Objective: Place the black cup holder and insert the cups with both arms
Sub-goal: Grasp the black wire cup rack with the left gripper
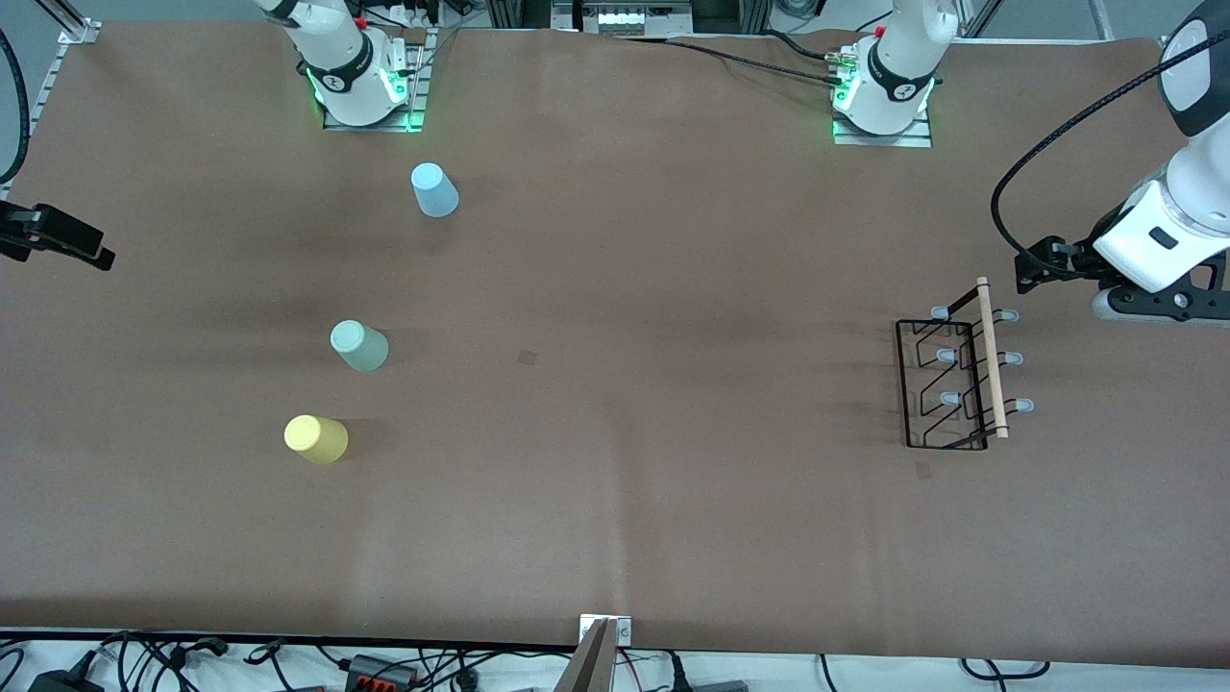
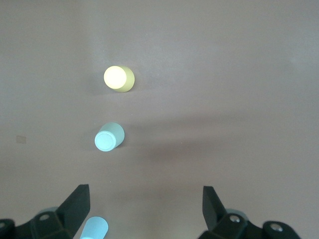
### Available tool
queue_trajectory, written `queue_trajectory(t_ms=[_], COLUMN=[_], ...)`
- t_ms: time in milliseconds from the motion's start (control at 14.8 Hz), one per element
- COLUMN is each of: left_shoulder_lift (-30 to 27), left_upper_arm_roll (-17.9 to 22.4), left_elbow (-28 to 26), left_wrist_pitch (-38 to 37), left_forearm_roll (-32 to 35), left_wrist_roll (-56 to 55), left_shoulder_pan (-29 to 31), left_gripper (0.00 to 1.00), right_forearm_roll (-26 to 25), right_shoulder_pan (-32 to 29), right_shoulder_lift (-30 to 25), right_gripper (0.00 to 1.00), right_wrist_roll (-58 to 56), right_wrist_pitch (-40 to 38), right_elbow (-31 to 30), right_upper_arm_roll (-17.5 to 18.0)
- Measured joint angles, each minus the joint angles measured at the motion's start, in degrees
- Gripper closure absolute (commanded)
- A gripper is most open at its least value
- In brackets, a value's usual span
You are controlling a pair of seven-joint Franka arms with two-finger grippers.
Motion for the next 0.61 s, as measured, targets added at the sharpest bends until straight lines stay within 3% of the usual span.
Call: queue_trajectory(t_ms=[610], left_shoulder_lift=[-0.04], left_upper_arm_roll=[0.00], left_elbow=[0.00], left_wrist_pitch=[0.00], left_forearm_roll=[-0.03], left_wrist_roll=[1.25], left_shoulder_pan=[0.27], left_gripper=[0.00], right_forearm_roll=[0.00], right_shoulder_pan=[0.00], right_shoulder_lift=[-0.03], right_gripper=[0.00], right_wrist_roll=[0.00], right_wrist_pitch=[0.00], right_elbow=[0.00], right_upper_arm_roll=[0.02])
